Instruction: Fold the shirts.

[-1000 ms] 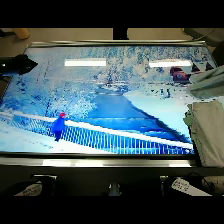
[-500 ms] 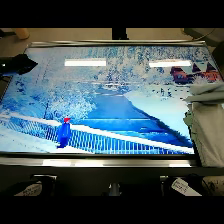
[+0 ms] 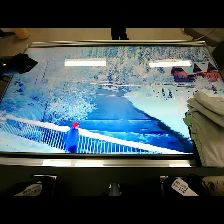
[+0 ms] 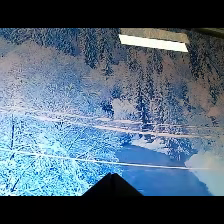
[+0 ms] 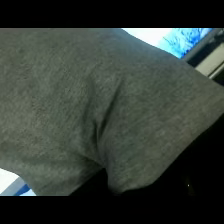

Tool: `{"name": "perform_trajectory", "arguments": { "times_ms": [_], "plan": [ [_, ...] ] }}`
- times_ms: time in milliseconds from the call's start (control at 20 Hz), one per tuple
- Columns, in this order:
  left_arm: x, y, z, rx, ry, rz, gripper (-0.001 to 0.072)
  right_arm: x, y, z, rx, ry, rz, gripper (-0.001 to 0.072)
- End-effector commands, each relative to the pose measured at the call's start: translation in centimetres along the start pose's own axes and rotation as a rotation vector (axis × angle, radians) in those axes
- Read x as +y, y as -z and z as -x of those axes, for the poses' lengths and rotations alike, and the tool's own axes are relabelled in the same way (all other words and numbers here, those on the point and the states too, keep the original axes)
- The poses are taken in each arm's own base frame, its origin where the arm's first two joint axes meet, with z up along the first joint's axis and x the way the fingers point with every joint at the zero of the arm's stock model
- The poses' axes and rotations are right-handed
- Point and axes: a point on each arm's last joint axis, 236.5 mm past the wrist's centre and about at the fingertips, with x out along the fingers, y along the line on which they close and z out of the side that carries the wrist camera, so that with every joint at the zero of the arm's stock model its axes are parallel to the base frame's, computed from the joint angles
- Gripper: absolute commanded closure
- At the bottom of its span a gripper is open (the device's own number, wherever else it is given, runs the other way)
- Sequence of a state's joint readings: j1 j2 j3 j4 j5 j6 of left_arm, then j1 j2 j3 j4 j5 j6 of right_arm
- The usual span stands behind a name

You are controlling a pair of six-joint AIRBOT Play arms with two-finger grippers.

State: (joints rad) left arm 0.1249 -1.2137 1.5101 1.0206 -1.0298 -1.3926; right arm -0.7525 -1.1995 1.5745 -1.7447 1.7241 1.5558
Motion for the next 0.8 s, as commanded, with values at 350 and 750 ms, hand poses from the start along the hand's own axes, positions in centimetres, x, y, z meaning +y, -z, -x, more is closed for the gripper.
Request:
{"name": "perform_trajectory", "arguments": {
  "times_ms": [350,750],
  "plan": [
    [-0.4,0.1,-0.1,0.002,0.006,-0.011,0.0681,-3.7,6.1,-7.2,0.264,0.219,0.042,0.0083],
    [3.3,-1.4,-0.3,0.036,-0.444,-0.265,0.0685,16.9,-11.7,8.9,-0.703,-0.194,0.407,0.002]
  ]
}}
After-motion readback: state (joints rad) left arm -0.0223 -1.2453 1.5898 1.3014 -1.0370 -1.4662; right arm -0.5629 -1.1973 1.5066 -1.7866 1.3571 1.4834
